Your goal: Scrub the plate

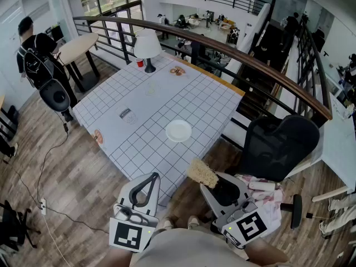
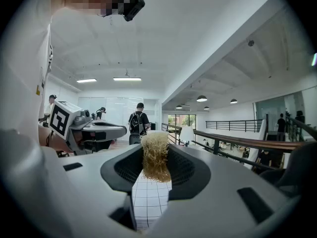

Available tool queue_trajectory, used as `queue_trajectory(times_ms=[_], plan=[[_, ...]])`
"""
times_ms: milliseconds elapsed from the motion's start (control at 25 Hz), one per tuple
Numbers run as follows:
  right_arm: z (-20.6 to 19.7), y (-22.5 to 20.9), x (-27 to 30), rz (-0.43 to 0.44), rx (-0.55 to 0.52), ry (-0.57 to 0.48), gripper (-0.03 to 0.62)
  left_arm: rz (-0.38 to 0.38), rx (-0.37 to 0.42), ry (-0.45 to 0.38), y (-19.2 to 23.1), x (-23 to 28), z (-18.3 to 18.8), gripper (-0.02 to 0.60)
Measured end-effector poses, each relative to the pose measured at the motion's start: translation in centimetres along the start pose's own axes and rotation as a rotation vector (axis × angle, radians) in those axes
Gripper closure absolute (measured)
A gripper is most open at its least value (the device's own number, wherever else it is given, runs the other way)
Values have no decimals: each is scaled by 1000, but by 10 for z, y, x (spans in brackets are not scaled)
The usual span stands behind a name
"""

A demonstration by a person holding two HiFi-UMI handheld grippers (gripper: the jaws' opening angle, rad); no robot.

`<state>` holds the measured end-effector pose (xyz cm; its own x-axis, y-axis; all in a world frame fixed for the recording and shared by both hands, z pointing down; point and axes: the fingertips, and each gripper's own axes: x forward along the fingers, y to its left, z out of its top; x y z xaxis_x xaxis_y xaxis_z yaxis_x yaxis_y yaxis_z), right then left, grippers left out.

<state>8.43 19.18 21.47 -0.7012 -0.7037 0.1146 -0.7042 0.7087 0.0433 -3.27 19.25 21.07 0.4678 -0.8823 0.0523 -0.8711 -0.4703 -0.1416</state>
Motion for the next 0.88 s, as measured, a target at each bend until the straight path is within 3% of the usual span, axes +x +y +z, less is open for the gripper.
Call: queue_trajectory(times_ms=[880], plan=[[-24,-15,-11,-1,51,39,459,21,-32,61,-15,9,-23,567]])
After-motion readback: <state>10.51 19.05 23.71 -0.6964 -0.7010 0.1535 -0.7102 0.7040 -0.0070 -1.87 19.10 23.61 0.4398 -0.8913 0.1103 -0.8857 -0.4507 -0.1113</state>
